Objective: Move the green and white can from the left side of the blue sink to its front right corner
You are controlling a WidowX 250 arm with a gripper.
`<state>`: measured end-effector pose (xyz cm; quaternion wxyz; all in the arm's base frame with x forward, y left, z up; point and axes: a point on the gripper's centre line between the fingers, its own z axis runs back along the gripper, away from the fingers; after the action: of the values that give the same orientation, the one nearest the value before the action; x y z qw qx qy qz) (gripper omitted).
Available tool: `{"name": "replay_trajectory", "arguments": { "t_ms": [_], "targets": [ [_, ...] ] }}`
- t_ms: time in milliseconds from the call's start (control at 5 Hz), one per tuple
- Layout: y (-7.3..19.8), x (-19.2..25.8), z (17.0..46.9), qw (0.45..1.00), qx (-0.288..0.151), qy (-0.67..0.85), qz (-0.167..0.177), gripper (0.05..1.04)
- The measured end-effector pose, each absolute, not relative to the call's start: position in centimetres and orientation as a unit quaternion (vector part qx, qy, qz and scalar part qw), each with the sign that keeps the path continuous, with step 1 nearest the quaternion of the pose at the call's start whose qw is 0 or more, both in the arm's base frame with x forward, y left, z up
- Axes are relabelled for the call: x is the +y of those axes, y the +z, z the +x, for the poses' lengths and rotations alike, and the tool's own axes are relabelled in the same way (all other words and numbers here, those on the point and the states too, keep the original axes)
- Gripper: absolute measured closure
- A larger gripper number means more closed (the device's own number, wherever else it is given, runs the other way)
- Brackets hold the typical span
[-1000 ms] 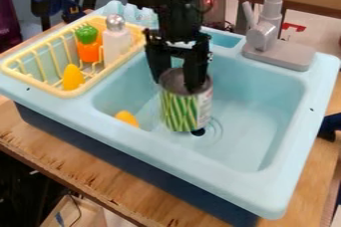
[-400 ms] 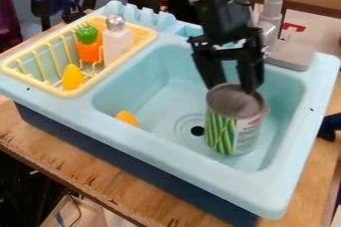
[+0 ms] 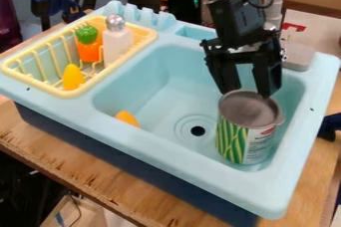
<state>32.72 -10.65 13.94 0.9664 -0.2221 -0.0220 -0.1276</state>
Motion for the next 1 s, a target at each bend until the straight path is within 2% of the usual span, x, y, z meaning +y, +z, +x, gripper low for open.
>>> {"name": "replay_trajectory", "arguments": {
  "t_ms": [200,400,600,800,1000],
  "targets": [
    [14.0,-10.7,32.5,0.967,-0.013,-0.118,-0.223,0.083],
    [14.6,-10.6,32.3,0.975,0.000,-0.111,-0.192,0.083],
    [17.8,-9.6,32.4,0.993,-0.013,-0.097,-0.067,0.083],
    [20.2,-8.6,32.1,0.995,-0.050,-0.082,-0.030,0.083],
    [22.1,-6.8,30.4,0.995,-0.076,-0.058,0.006,0.083]
  ]
}}
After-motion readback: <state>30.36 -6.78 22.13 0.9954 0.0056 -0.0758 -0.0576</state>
